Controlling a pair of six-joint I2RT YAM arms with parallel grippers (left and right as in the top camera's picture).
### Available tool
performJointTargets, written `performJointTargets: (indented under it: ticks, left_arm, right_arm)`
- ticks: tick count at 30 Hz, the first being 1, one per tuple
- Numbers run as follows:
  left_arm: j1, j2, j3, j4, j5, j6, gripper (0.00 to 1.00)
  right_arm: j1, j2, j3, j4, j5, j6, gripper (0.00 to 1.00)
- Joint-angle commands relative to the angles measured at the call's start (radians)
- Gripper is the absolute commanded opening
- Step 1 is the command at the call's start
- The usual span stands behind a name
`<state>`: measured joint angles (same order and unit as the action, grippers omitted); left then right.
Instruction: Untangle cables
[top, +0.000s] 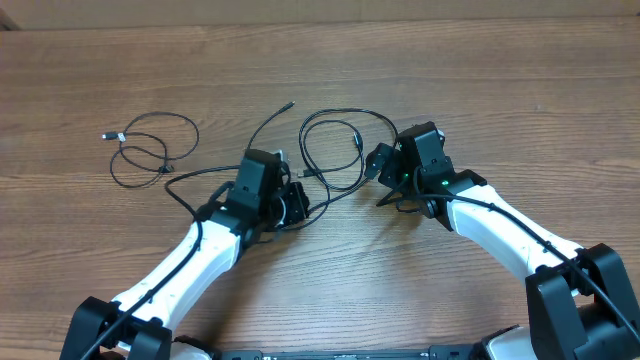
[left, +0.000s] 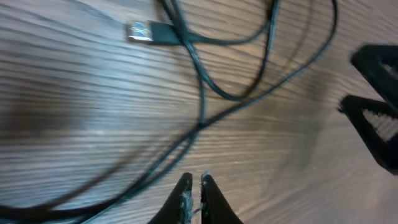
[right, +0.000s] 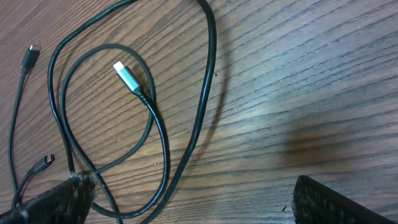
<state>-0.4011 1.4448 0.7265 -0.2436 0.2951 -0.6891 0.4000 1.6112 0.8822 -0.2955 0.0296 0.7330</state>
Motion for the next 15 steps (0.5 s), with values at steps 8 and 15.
performJointTargets:
  ticks: [8, 15]
  left_arm:
    - [-0.114, 0.006, 0.008, 0.009, -0.154, -0.034, 0.05]
    - [-0.117, 0.006, 0.008, 0.008, -0.183, -0.034, 0.05]
  right_arm:
    - [0.004, 0.004, -0.006, 0.007, -0.002, 0.004, 1.00]
    - [0.004, 0.004, -0.006, 0.007, -0.002, 0.003, 1.00]
